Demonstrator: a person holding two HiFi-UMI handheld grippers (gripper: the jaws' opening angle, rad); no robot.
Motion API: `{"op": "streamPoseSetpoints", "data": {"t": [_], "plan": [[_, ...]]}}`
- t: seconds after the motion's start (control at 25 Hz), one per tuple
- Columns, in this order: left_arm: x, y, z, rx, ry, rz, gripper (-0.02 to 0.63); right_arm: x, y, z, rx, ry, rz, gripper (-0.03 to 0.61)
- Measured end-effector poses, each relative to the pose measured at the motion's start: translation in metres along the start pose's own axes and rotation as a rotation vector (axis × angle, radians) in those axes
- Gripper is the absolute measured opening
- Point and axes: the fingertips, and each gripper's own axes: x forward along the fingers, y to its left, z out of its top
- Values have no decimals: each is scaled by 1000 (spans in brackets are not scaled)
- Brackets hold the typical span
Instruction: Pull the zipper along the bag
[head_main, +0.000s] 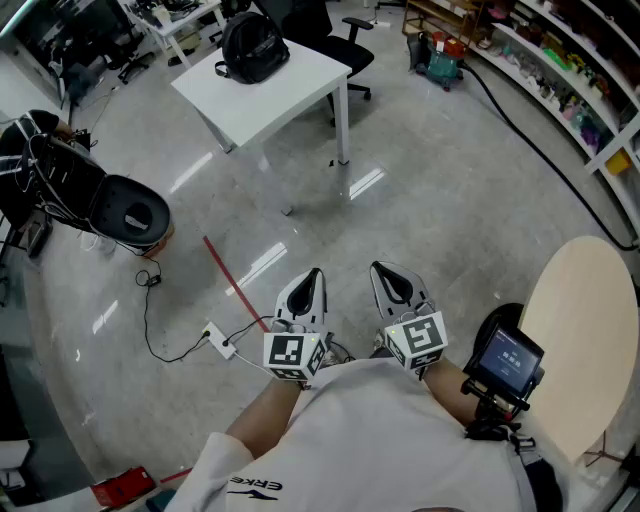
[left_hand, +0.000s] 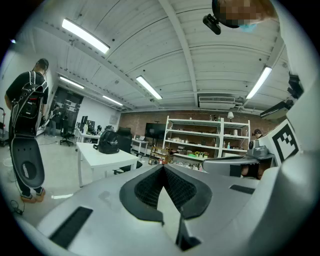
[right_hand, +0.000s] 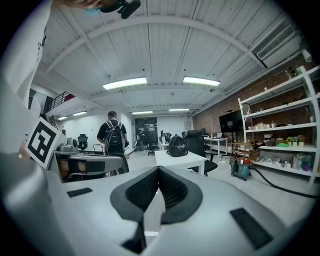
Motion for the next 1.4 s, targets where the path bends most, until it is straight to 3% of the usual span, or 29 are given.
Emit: {"op": "streamPoseSetpoints", "data": {"t": [0.4,0.72,1.04,1.4], "plan": [[13,-14,-4,7,11,10,3,-5,-19,1,20,-11,1,3],[40,-40,-12,8,3,41,3,-16,-58,-5,34,-35,30,3],[89,-80,4,-21,-4,38,2,-22,-115,6,45,-38,65,3],[129,-73,10,24,-9,8,3,7,-144,9,81,-32,56,3]]}}
